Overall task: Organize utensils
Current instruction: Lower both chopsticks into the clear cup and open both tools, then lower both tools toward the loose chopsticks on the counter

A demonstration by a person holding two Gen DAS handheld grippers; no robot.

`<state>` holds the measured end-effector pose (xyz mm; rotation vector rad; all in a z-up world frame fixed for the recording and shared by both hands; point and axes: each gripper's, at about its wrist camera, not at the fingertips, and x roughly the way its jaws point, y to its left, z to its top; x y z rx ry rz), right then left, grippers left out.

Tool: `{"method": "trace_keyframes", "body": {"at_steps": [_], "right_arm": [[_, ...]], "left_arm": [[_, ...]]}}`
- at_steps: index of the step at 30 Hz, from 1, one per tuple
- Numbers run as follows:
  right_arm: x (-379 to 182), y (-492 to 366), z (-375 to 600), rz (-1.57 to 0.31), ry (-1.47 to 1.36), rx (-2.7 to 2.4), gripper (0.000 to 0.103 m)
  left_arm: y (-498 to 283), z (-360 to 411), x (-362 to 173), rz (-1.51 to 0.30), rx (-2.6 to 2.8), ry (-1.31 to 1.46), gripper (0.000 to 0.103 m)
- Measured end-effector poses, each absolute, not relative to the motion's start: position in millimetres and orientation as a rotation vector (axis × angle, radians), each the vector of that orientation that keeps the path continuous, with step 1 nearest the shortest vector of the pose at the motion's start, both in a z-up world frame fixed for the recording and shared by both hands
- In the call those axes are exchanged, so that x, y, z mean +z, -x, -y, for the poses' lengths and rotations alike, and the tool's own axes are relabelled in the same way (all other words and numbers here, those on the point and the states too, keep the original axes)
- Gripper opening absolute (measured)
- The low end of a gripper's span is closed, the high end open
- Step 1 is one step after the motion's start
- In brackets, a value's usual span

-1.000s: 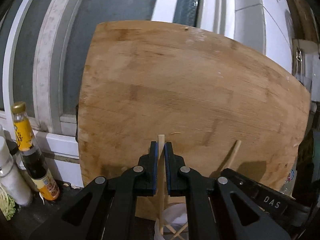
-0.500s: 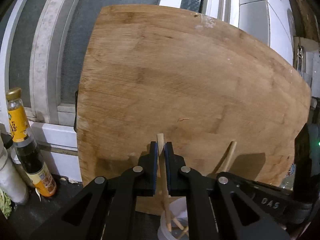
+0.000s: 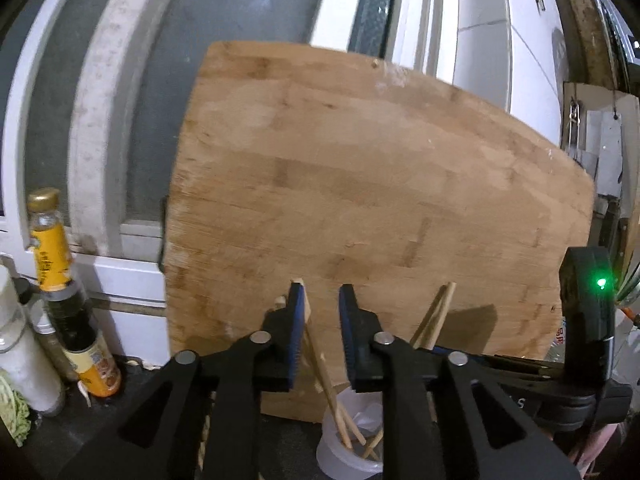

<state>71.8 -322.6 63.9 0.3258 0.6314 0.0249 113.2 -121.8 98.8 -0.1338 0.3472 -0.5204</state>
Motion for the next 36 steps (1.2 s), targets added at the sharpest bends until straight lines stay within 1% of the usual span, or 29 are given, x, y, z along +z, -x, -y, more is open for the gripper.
{"method": "trace_keyframes", "body": {"at_steps": [3, 4, 5, 8, 10, 13, 15, 17, 18, 19, 20, 21, 25, 28, 29, 32, 36], "right_arm": [[65, -68, 313, -0.633, -0.288, 0.039, 0.026], [66, -67, 310, -0.631, -0.274, 0.043, 0.026], [67, -66, 307, -0.629, -0.266, 0.045, 0.027], [68, -63, 303, -0.627, -0.261, 0.041, 0.034], [68, -63, 301, -0.62, -0.269, 0.054, 0.034], [70, -59, 299, -0.597, -0.285, 0.092, 0.034], [73, -56, 293, -0.568, -0.272, 0.094, 0.035], [76, -50, 284, -0.529, -0.248, 0.093, 0.037], [78, -46, 278, -0.496, -0.235, 0.1, 0.038], [79, -45, 273, -0.48, -0.225, 0.103, 0.039], [79, -42, 267, -0.461, -0.209, 0.106, 0.044], [79, -41, 262, -0.445, -0.195, 0.109, 0.045], [78, -37, 246, -0.408, -0.15, 0.13, 0.045], [75, -38, 237, -0.4, -0.138, 0.146, 0.045], [74, -38, 235, -0.4, -0.135, 0.149, 0.045], [72, -41, 232, -0.402, -0.141, 0.139, 0.045], [69, -44, 238, -0.4, -0.194, 0.155, 0.045]], "left_arm": [[-101, 108, 104, -0.311, -0.435, 0.123, 0.031], [-98, 103, 105, -0.292, -0.399, 0.11, 0.036], [-94, 98, 105, -0.275, -0.372, 0.101, 0.039], [-92, 84, 104, -0.268, -0.334, 0.098, 0.039], [-92, 75, 102, -0.269, -0.31, 0.101, 0.041], [-91, 60, 93, -0.276, -0.271, 0.109, 0.053], [-92, 54, 84, -0.291, -0.227, 0.101, 0.057], [-92, 48, 76, -0.306, -0.209, 0.079, 0.068], [-92, 45, 73, -0.31, -0.191, 0.075, 0.07], [-93, 43, 71, -0.314, -0.173, 0.076, 0.071], [-96, 39, 69, -0.324, -0.156, 0.085, 0.071], [-98, 34, 67, -0.337, -0.154, 0.104, 0.071], [-111, 19, 61, -0.416, -0.156, 0.167, 0.071], [-125, 15, 53, -0.492, -0.103, 0.135, 0.076], [-130, 17, 48, -0.515, -0.09, 0.122, 0.076], [-150, 27, 27, -0.643, -0.089, 0.07, 0.076], [-175, 33, -4, -0.821, -0.134, 0.088, 0.076]]}}
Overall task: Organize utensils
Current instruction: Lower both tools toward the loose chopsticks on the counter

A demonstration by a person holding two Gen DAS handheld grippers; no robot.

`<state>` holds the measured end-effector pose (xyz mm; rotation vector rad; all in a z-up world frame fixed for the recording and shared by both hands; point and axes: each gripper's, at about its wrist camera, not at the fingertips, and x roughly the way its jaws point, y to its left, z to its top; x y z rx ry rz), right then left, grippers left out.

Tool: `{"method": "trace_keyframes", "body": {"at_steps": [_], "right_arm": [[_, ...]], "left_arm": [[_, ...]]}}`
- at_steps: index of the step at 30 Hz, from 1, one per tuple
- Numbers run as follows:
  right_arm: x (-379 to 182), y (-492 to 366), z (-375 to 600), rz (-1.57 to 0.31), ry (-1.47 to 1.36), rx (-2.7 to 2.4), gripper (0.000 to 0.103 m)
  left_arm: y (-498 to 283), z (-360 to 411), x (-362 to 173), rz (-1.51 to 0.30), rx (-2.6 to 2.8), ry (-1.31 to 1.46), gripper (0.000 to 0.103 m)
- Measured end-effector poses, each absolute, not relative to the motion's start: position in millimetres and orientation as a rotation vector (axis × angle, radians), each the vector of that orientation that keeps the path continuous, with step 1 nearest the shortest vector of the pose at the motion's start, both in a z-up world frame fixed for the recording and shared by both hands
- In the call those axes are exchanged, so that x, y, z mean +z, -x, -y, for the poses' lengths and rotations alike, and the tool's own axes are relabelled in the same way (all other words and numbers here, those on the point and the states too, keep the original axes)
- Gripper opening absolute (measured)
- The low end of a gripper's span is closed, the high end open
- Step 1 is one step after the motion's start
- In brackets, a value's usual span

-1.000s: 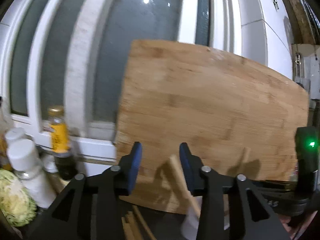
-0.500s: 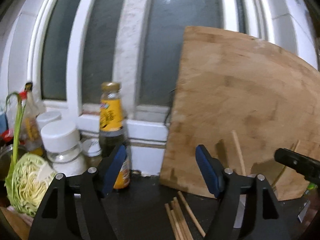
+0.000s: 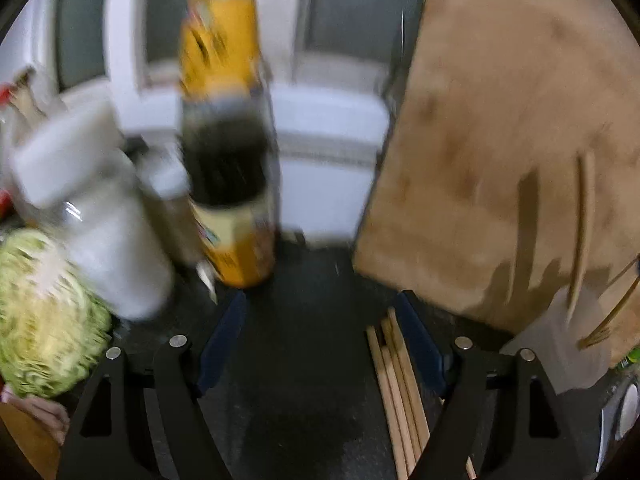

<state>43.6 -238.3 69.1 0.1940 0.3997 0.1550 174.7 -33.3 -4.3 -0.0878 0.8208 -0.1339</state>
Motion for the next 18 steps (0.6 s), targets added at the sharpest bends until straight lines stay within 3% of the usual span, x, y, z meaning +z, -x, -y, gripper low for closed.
{"method": "trace_keyframes", "body": {"at_steps": [7, 13, 18], "right_arm": [[65, -51, 248, -0.419, -0.254, 0.175, 0.042], [62, -54, 250, -0.424, -0.241, 0.132, 0.041], [63, -54, 256, -0.424, -0.26, 0.106, 0.041]], "left_arm": [[-179, 54, -23, -0.896, -0.266, 0.078, 0.063], [-175, 93, -44, -0.98, -0.347, -0.009, 0.041], [-178, 101, -56, -1.022, -0.329, -0.037, 0.03]]}}
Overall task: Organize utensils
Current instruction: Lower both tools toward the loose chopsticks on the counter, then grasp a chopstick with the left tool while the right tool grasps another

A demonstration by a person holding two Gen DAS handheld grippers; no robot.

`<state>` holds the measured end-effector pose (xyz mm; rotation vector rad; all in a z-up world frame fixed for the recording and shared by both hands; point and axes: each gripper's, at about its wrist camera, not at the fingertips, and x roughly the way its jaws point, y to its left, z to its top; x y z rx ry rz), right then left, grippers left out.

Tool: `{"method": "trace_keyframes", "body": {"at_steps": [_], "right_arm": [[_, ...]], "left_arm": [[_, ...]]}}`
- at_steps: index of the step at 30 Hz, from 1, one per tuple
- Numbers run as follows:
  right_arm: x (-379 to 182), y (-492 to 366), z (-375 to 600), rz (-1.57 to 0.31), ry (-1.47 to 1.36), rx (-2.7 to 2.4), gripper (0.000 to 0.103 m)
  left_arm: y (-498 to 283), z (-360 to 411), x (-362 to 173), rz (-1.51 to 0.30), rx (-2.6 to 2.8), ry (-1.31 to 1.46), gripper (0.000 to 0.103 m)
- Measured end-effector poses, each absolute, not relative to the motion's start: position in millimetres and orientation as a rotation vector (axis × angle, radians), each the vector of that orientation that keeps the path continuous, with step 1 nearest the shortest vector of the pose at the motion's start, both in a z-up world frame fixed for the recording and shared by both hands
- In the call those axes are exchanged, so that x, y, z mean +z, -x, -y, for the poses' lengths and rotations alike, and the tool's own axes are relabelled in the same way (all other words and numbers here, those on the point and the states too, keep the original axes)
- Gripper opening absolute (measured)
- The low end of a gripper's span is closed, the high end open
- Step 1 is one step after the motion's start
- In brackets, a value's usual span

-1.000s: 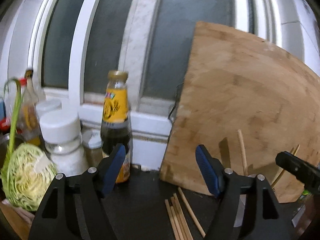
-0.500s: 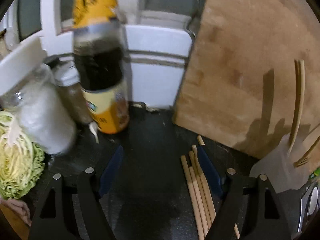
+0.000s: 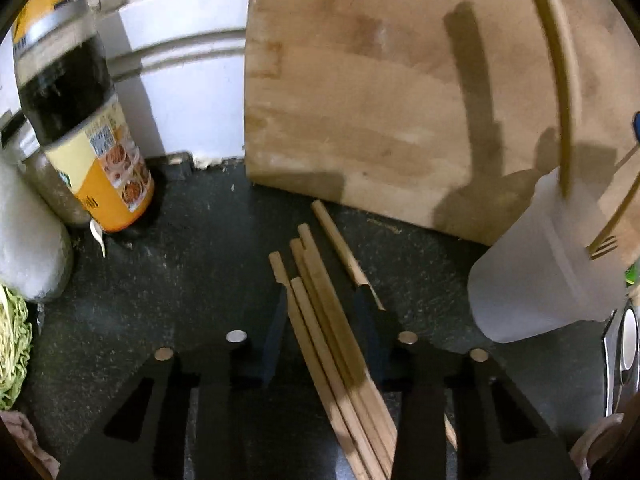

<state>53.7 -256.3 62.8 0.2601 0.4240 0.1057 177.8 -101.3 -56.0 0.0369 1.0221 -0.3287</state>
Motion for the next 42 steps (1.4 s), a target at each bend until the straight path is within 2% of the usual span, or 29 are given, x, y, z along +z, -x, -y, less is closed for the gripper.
{"method": "trace_keyframes", "body": {"at_steps": [6, 8, 13, 14, 16, 34, 38, 42], "right_arm": [[63, -53, 261, -0.423, -0.275, 0.096, 0.041], [65, -51, 258, -0.407, -0.248, 0.079, 0.041], [65, -49, 251, -0.402, -0.22, 0.083, 0.041], [65, -50, 251, -0.403, -0.215, 0.082, 0.041], [65, -49, 250, -0.401, -0.206, 0.084, 0.041], [63, -51, 243, -0.404, -0.168, 0.077, 0.041], [63, -51, 241, -0.411, -0.166, 0.092, 0.041], [63, -46, 236, -0.399, -0.167, 0.125, 0.041]], "left_arm": [[-185, 100, -64, -1.029, -0.257, -0.016, 0.028], [-188, 96, -65, -1.037, -0.236, 0.013, 0.022], [-193, 86, -65, -1.059, -0.255, 0.071, 0.019], [-193, 85, -64, -1.057, -0.253, 0.071, 0.013], [-194, 82, -63, -1.054, -0.237, 0.064, 0.01], [-191, 68, -50, -1.047, -0.23, 0.08, 0.007], [-177, 48, -17, -0.925, -0.286, 0.129, 0.006], [-148, 18, 31, -0.7, -0.288, 0.18, 0.006]]}}
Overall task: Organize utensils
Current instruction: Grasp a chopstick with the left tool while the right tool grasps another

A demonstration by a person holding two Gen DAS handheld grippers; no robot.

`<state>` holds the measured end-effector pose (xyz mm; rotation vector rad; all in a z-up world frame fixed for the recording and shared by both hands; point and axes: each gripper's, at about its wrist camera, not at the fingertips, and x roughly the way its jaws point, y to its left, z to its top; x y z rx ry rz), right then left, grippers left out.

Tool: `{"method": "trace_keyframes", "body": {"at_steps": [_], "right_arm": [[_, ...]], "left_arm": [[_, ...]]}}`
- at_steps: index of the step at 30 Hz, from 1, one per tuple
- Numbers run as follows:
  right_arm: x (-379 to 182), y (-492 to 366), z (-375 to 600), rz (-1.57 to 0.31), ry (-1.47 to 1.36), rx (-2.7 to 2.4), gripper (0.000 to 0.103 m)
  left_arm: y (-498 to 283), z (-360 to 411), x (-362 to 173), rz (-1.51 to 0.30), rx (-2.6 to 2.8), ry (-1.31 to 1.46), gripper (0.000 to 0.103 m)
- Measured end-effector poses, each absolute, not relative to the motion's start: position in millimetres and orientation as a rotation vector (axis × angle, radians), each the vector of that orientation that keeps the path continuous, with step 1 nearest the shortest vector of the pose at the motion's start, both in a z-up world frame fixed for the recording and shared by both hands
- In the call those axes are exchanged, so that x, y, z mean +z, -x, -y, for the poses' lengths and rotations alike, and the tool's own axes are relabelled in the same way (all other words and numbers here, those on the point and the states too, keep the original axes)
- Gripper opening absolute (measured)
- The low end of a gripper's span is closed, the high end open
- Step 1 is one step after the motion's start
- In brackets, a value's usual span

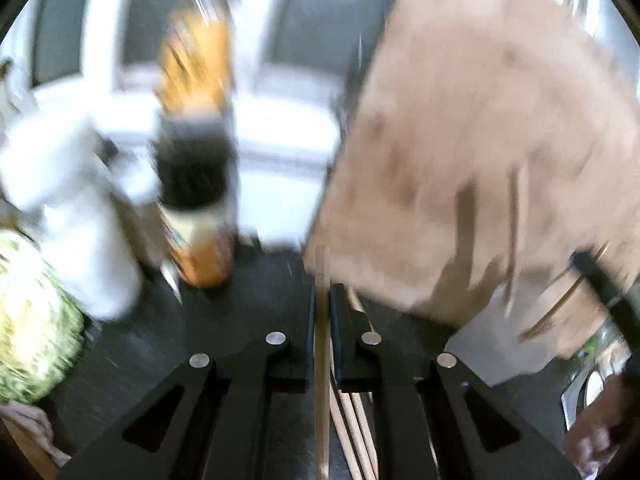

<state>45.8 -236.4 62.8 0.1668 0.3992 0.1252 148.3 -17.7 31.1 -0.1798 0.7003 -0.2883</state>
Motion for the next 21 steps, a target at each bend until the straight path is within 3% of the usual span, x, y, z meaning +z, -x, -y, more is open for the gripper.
{"method": "trace_keyframes", "body": {"at_steps": [9, 16, 21], "right_arm": [[28, -57, 166, -0.543, 0.045, 0.236, 0.017], [-34, -102, 143, -0.842, 0.045, 0.203, 0.014], [-44, -111, 148, -0.887, -0.019, 0.241, 0.014]], "left_arm": [[-119, -1, 62, -0.501, -0.241, 0.221, 0.006], [-103, -12, 68, -0.403, -0.15, 0.243, 0.007], [-113, -17, 61, -0.451, -0.158, 0.277, 0.007]]}}
